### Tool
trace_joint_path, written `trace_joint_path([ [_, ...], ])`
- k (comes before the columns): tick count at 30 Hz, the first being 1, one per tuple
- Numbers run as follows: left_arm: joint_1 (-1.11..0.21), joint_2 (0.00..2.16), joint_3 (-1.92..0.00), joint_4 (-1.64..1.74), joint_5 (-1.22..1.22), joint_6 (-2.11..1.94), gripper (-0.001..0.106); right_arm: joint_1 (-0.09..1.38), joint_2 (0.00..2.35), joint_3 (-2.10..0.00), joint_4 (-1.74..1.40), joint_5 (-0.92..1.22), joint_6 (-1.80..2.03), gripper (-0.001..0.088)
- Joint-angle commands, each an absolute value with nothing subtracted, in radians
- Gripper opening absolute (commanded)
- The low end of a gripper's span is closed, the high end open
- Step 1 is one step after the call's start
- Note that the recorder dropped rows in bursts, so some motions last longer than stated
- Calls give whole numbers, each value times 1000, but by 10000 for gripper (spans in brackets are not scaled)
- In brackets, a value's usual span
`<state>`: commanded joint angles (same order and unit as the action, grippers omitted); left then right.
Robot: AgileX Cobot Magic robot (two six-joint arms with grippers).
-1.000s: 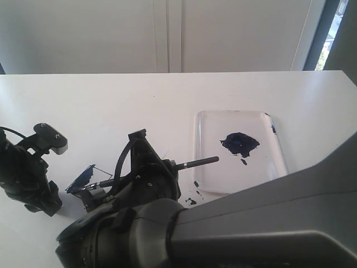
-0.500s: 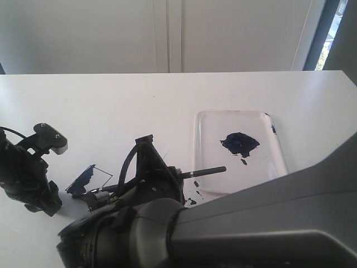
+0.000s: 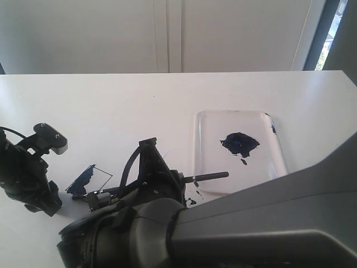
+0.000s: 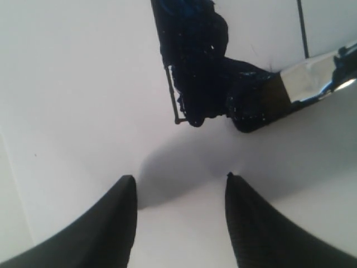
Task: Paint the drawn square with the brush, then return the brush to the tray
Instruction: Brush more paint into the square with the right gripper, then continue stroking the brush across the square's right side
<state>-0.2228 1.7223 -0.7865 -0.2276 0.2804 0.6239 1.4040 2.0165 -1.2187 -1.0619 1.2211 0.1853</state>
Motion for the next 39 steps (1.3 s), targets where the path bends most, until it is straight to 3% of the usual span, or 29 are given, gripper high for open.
trace_joint_path([
  [39,-223,1722,-787,-228,277,624,536,1354,1979,-1161,-1026,1221,264,0],
])
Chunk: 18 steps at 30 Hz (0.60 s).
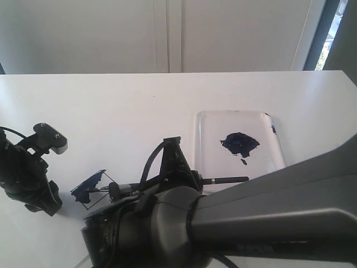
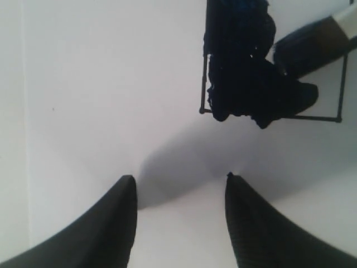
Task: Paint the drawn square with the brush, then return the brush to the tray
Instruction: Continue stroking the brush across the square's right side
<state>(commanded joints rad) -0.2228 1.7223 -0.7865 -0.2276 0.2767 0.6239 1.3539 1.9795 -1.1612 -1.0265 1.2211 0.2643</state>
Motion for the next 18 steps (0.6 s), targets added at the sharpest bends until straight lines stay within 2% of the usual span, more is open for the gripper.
trace_joint_path([
  [18,-223,1722,-787,-228,279,626,536,1347,2004,-1161,-1035,1221,240,0],
])
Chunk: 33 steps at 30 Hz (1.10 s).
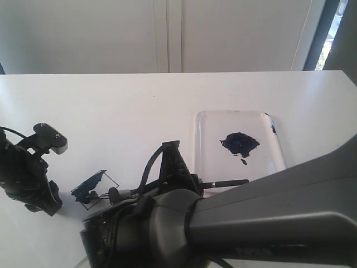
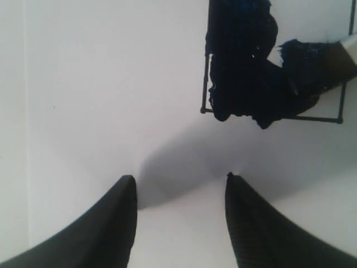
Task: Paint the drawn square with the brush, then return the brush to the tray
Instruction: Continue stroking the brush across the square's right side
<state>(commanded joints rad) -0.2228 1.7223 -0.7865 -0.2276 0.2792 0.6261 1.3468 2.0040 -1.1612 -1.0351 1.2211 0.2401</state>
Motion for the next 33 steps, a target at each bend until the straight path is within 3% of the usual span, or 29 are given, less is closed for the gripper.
trace_joint_path([
  [15,-223,1722,-787,-228,279,626,536,1296,2008,-1163,-1105,1221,290,0],
  [33,-223,1722,-787,-228,277,626,536,1340,2017,-1165,-1046,1221,228,0],
])
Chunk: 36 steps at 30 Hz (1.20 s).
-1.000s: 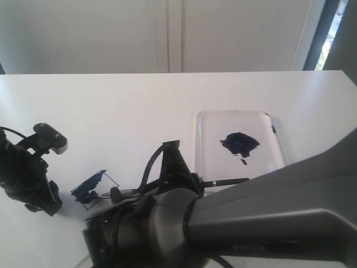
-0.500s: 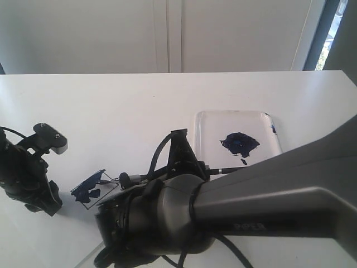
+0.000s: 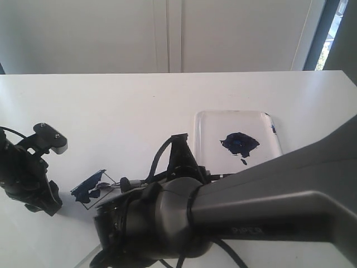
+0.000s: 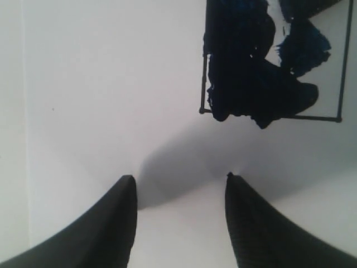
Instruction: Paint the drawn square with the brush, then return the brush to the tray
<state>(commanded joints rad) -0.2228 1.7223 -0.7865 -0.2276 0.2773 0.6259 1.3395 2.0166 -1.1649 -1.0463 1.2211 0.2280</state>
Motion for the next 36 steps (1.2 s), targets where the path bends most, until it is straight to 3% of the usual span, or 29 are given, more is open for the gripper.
trace_joint_path([
  [23,-223,1722,-787,-228,275,626,536,1413,2017,-1165,-1056,1186,205,0],
  [36,-223,1722,-787,-228,278,624,536,1303,2017,-1165,-1138,1221,231,0],
])
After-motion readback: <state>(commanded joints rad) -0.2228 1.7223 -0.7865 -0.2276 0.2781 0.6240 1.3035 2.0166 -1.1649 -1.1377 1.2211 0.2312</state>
